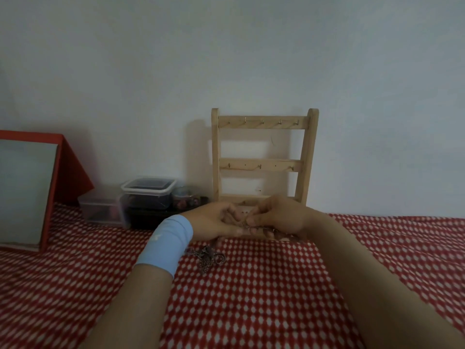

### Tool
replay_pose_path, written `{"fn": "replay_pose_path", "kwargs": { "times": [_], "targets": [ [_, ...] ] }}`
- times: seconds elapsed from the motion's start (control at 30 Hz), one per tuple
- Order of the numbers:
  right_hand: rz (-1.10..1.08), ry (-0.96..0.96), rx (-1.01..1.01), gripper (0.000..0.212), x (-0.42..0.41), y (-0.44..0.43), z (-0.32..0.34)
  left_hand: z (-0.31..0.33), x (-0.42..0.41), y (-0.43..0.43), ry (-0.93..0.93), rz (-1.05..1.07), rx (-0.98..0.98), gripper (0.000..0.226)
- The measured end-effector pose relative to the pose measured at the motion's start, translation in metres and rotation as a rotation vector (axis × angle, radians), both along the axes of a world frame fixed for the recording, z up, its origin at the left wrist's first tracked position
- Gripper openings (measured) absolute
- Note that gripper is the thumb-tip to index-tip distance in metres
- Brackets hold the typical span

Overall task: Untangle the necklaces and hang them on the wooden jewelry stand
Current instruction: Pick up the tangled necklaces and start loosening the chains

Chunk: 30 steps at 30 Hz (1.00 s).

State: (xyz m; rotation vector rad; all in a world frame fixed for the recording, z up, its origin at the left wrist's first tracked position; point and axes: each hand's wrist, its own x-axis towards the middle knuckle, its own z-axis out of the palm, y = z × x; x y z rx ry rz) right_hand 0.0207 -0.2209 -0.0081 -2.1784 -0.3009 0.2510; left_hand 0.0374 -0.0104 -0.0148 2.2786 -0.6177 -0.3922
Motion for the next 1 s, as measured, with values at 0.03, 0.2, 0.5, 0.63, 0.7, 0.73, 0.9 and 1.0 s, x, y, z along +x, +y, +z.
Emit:
{"fn": "replay_pose_path", "kwargs": {
  "times": [0.03, 0.2, 0.5, 0.63, 0.7, 0.73, 0.9, 1.0],
  "targets": [
    [0.002, -0.022, -0.011, 0.016, 0.001, 0.001, 0.0, 0.002, 0.0, 0.002, -0.073, 0.021, 0.05, 0.019],
    [0.08, -0.071, -0.275, 0.009, 0.008, 0.01, -0.006, 0.009, -0.002, -0.001, -0.203, 0.063, 0.135, 0.011],
    [0.032, -0.033, 0.049, 0.01, -0.001, 0.008, -0.001, -0.002, 0.006, 0.008, -0.235, 0.186, 0.127, 0.009],
    [-0.001, -0.091, 0.179, 0.01, -0.002, 0.009, 0.003, 0.008, 0.001, 0.002, -0.193, 0.129, -0.041, 0.019],
    [-0.022, -0.122, 0.207, 0.009, -0.002, 0.008, 0.005, 0.013, -0.003, -0.004, -0.096, 0.117, -0.177, 0.015],
    [-0.027, -0.13, 0.231, 0.008, -0.002, 0.007, 0.006, 0.014, -0.003, -0.006, -0.09, 0.109, -0.194, 0.014],
    [-0.041, -0.164, 0.238, 0.012, -0.002, 0.009, 0.005, 0.008, 0.002, -0.001, -0.12, 0.103, -0.186, 0.024],
    [-0.043, -0.17, 0.222, 0.016, -0.004, 0.011, 0.006, 0.008, 0.004, 0.004, -0.133, 0.108, -0.154, 0.031]
  ]
}}
